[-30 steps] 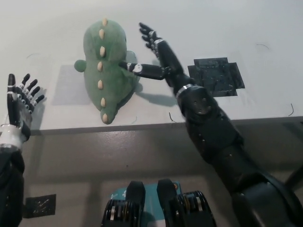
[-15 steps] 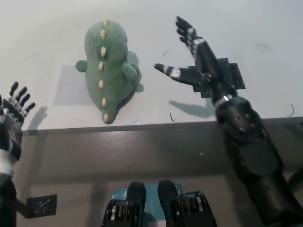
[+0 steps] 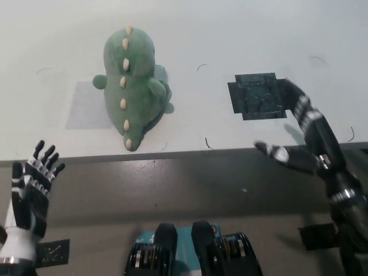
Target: Use both hands to pick up a dinasour on the right side and move it to the left side
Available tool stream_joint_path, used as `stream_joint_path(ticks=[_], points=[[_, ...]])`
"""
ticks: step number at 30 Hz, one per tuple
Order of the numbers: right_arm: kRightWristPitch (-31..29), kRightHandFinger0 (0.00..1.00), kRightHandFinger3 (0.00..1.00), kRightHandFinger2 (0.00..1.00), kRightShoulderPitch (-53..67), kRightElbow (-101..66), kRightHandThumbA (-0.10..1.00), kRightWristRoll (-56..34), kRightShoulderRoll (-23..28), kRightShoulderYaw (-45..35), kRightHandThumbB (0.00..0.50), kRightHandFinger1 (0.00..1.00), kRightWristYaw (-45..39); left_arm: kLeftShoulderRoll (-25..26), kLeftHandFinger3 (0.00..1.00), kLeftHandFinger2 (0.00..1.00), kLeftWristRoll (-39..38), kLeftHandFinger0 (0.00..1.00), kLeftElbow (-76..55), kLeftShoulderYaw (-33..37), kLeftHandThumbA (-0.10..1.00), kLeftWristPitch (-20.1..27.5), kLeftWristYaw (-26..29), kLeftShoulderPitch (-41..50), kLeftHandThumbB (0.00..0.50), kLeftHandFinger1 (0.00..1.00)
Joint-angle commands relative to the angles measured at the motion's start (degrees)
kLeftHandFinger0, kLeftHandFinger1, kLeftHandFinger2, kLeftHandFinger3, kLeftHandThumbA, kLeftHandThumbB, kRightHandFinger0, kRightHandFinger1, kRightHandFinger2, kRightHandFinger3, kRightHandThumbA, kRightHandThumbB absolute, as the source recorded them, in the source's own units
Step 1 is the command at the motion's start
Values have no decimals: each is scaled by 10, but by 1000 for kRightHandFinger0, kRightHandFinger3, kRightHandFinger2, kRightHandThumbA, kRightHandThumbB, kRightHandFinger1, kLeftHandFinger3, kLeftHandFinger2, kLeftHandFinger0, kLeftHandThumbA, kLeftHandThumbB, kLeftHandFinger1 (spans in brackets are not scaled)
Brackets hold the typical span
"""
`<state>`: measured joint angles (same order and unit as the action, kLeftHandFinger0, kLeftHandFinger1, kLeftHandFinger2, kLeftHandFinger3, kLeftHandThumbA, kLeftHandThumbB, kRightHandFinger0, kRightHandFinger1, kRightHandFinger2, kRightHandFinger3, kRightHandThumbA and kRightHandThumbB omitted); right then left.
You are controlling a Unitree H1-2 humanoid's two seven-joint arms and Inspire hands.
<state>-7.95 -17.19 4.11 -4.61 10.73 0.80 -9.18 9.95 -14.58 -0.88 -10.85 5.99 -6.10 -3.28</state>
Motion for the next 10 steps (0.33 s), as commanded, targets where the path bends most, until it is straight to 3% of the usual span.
stream_joint_path(ticks=[1,5,8,9,10], points=[[-6,1000,1000,1000,13,-45,1000,-32,20,-28,136,1000,-7,-1,1000,1000,5,1000,3,6,1000,63,-16,-6,390,1000],[-5,1000,1000,1000,48,-70,1000,-57,20,-39,114,1000,-14,-14,1000,1000,6,1000,-6,15,1000,67,-11,15,393,1000],[1,1000,1000,1000,77,-87,1000,-85,19,-50,142,1000,-20,-21,1000,1000,1,1000,-12,27,1000,63,-17,24,412,1000],[-2,1000,1000,1000,94,-95,1000,-95,14,-55,164,1000,-18,-22,1000,1000,6,1000,-10,33,1000,63,-19,28,451,1000],[-3,1000,1000,1000,98,-97,1000,-99,12,-57,164,1000,-18,-22,1000,1000,7,1000,-10,34,1000,63,-20,29,454,1000]])
